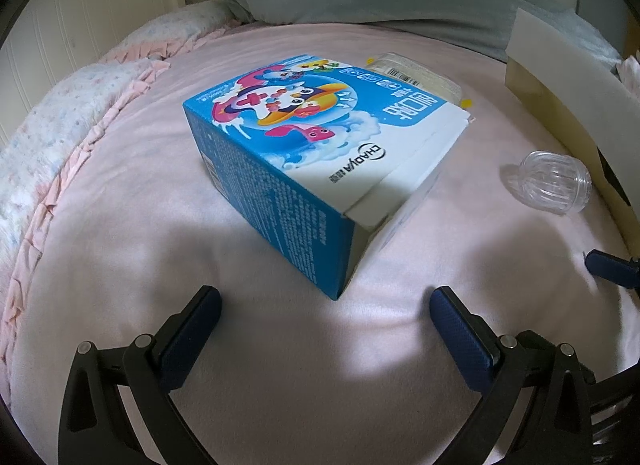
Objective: Organize objects
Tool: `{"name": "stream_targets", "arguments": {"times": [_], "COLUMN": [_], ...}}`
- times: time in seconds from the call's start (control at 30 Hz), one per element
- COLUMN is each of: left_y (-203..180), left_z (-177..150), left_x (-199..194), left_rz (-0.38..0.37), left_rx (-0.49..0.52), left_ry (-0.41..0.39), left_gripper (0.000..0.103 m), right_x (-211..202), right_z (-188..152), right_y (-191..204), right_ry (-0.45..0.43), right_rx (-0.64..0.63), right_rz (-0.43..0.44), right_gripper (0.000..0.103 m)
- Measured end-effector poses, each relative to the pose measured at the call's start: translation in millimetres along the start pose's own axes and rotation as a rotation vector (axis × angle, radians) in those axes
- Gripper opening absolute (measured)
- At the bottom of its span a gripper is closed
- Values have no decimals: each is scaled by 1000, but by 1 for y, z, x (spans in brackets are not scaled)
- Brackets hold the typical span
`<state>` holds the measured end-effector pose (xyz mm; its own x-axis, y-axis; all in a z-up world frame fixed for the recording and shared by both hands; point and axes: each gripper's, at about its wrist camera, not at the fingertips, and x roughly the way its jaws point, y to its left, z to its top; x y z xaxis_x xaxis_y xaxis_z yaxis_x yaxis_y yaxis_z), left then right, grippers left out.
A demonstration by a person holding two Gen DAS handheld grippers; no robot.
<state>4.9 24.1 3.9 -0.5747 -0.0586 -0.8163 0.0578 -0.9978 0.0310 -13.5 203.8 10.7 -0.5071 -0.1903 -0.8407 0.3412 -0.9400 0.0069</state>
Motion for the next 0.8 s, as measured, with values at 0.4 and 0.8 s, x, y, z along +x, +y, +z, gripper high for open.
{"name": "stream_targets", "arguments": {"times": [0.4,0.8], "left_y": [-21,-16], "left_z": [-15,-15], "left_x": [-15,-14], "left_rz": [8,3], "left_rx": [6,8], "left_ry": [-2,-1], "left_gripper": [103,103], "right_x": [0,0], "right_z": [0,0], "right_y": [0,1], "right_ry": [-1,-2], "right_rx": [0,0], "right_rz": [0,0], "right_gripper": [103,103]}}
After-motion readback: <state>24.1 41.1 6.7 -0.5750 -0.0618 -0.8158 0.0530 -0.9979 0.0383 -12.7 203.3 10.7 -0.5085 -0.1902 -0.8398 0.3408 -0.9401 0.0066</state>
